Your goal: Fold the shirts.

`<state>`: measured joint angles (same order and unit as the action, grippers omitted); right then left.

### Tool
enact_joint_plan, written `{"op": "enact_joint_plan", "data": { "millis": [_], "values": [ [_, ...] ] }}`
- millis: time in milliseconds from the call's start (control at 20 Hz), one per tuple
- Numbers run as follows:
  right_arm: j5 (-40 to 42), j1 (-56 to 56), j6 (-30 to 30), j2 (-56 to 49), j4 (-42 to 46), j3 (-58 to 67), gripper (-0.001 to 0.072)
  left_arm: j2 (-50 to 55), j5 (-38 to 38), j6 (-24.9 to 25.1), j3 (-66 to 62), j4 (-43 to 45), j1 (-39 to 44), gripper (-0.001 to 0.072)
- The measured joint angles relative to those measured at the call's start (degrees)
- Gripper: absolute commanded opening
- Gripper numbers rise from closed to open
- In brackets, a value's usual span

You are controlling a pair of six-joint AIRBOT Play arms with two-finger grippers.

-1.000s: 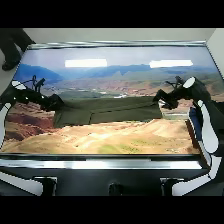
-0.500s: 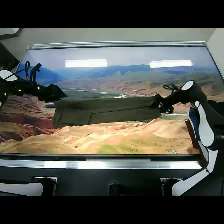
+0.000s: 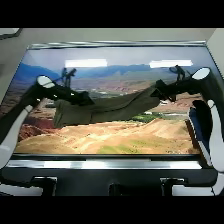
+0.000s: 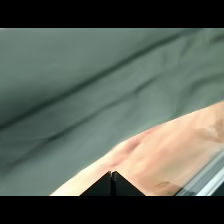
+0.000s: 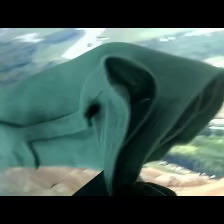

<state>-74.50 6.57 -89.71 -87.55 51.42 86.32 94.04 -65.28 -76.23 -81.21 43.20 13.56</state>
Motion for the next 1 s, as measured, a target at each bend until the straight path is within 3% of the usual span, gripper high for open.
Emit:
{"op": "enact_joint_plan", "data": {
  "millis": [400, 600, 750, 1000],
  "values": [
    [-1.57, -5.25, -0.57, 19.1, -1.79, 0.02, 0.004, 11.8, 12.72, -0.24, 1.29, -21.18, 14.29, 0.0035],
    [-2.89, -5.64, -2.36, 21.59, -1.68, 0.02, 0.004, 13.84, 17.55, 4.31, 1.29, -32.59, 17.18, 0.0031],
    [-0.63, -7.21, -3.56, 19.06, -3.32, 0.02, 0.004, 8.83, 17.03, 7.45, 1.31, -30.1, 12.61, 0.0031],
    [11.26, -20.37, -1.99, 7.06, -12.66, 0.02, 0.0041, -9.4, 15.87, 5.44, 1.29, -11.87, -5.4, 0.0033]
  ]
}}
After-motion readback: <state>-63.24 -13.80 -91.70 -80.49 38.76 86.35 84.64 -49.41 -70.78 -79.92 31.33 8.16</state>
